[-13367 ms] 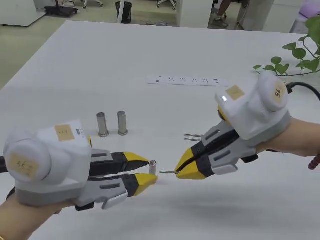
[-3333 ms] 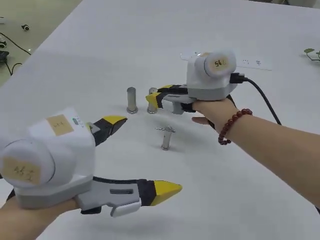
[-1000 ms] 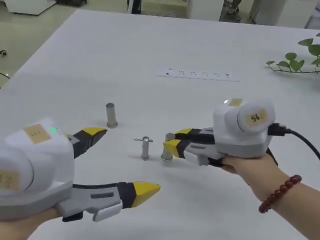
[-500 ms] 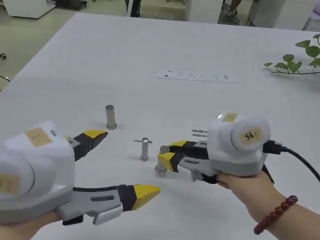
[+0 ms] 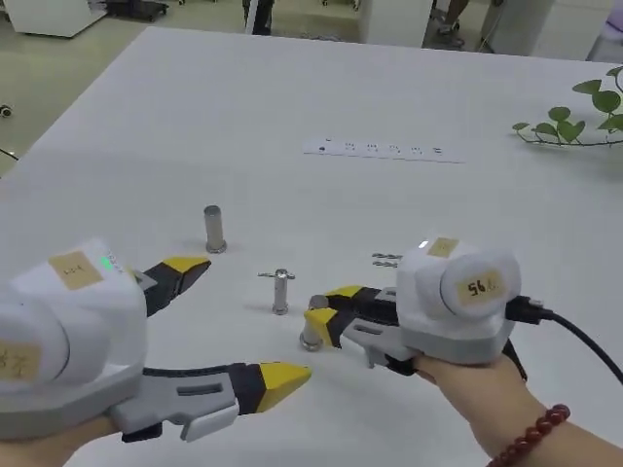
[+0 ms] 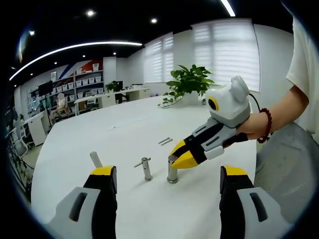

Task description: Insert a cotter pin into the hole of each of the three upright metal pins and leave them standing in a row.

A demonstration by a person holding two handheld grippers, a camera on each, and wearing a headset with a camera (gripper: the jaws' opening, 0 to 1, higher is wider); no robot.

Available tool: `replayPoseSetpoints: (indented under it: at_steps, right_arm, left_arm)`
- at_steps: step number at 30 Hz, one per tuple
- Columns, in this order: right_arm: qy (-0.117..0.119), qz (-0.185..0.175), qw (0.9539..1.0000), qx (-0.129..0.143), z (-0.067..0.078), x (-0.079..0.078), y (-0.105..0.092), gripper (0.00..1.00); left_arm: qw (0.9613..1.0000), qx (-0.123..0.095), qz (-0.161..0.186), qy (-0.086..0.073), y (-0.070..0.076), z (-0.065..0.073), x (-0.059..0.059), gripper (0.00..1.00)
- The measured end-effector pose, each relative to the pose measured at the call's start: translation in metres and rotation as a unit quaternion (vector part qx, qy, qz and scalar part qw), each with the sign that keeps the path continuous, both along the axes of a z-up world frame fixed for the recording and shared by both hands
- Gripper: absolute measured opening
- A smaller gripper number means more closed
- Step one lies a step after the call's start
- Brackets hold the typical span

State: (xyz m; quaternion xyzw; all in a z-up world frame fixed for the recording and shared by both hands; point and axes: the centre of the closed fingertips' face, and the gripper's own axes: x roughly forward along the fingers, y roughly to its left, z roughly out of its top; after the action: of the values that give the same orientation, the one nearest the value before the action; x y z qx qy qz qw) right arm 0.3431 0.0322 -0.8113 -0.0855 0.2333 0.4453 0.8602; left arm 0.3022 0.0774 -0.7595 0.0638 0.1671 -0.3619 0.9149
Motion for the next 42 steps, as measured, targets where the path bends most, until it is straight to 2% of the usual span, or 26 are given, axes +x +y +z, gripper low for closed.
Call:
replayPoseSetpoints:
  at_steps: [12,15,18,21,23,28,36,42]
  right_arm:
    - [-0.005,0.007,0.9999,-0.007,-0.002,-0.003,0.003,0.14]
    - [0.008,0.005,1.0000,-0.003,-0.005,-0.003,0.002,0.16]
    - [0.009,0.004,0.9999,0.003,-0.006,-0.005,0.002,0.21]
    - [0.005,0.011,0.9999,0.008,-0.004,-0.010,0.001,0.21]
    - [0.011,0.015,0.9996,0.019,-0.002,-0.012,0.001,0.23]
    - [0.017,0.017,0.9993,0.027,0.002,-0.010,-0.005,0.26]
    - [0.029,0.029,0.9980,0.048,0.023,-0.005,-0.015,0.30]
    - [0.035,0.024,0.9977,0.054,0.038,0.011,-0.031,0.29]
  left_arm:
    - [1.0000,0.007,-0.004,0.001,-0.001,-0.003,-0.001,0.84]
    - [0.9999,0.009,-0.007,0.003,-0.003,-0.005,-0.001,0.83]
    - [0.9999,0.009,-0.007,0.005,-0.003,-0.007,-0.001,0.83]
    - [0.9999,0.007,-0.009,0.005,-0.005,-0.008,0.000,0.83]
    - [0.9999,0.007,-0.010,0.006,-0.005,-0.010,0.000,0.83]
    - [0.9998,0.012,-0.009,0.009,-0.006,-0.014,0.002,0.82]
    - [0.9999,0.006,-0.007,0.011,-0.007,-0.016,0.005,0.82]
    - [0.9999,0.000,-0.006,0.016,-0.006,-0.018,0.005,0.79]
